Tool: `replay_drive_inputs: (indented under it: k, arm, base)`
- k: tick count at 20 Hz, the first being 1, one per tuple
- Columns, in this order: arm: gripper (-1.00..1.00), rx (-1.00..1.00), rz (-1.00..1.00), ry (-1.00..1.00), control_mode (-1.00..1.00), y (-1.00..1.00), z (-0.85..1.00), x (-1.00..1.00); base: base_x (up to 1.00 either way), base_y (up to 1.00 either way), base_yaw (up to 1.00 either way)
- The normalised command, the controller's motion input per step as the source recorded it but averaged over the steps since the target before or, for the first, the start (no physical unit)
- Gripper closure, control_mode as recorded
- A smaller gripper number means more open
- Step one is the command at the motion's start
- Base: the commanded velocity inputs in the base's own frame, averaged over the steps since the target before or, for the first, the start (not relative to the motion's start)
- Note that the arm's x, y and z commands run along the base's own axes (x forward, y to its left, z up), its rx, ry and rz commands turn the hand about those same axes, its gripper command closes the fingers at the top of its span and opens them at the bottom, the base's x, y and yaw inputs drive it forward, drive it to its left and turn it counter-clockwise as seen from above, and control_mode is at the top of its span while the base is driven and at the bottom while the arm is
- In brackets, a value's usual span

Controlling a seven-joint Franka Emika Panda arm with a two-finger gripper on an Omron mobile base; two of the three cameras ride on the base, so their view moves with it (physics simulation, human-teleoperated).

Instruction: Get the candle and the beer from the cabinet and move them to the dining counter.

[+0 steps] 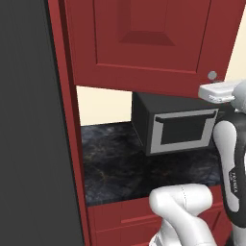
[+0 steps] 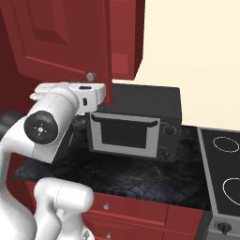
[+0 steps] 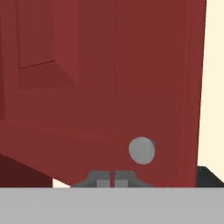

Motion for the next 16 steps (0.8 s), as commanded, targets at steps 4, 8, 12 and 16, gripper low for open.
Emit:
replay_drive_inputs:
  k: [4, 8, 12, 16]
  arm:
    - [1.0, -0.04, 0.0, 0.0, -1.0, 0.36, 0.0, -0.64]
    - [1.0, -0.04, 0.0, 0.0, -1.0, 0.39, 0.0, -0.62]
    - [1.0, 0.0, 0.07, 0.0, -1.0, -0.12, 0.0, -0.38]
    - [1.0, 0.0, 0.2, 0.0, -1.0, -0.86, 0.0, -0.1]
  base:
    - [0.0, 0.0, 0.0]
    - [0.0, 0.0, 0.0]
    - [0.0, 0.0, 0.0]
    - [0.0, 0.0, 0.0]
